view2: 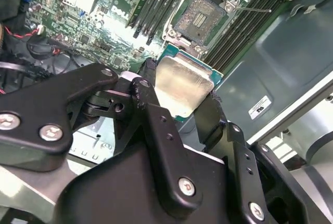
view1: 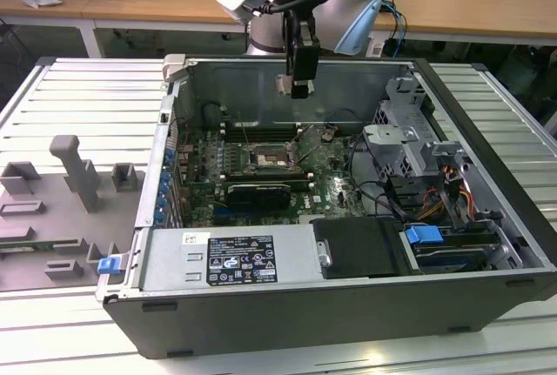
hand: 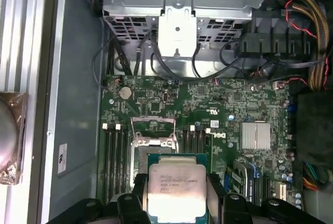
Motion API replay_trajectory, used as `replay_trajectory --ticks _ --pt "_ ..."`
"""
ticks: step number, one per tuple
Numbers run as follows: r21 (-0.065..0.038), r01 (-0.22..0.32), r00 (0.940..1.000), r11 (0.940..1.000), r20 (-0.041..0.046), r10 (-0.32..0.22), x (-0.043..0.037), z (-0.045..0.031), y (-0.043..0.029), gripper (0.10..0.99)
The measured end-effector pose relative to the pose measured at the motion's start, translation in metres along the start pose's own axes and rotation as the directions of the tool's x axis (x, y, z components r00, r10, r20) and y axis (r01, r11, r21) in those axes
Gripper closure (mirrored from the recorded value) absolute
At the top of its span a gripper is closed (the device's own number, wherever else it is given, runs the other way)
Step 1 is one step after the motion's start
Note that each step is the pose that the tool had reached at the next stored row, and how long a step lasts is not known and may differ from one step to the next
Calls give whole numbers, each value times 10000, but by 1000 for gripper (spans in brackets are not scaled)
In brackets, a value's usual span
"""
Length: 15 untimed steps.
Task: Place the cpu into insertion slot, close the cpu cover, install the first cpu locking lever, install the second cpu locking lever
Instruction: 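Place the cpu into insertion slot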
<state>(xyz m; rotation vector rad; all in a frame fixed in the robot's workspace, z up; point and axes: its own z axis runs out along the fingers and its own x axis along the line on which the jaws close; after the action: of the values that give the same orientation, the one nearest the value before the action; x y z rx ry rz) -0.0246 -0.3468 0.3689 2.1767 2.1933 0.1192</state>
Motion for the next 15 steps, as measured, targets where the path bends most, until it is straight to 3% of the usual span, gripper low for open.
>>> replay_trajectory --ticks 5,15 --pt "-20 -549 9985 9985 82 549 0 30 -6 549" --pt "-16 -97 9999 10000 71 97 -4 210 -45 549"
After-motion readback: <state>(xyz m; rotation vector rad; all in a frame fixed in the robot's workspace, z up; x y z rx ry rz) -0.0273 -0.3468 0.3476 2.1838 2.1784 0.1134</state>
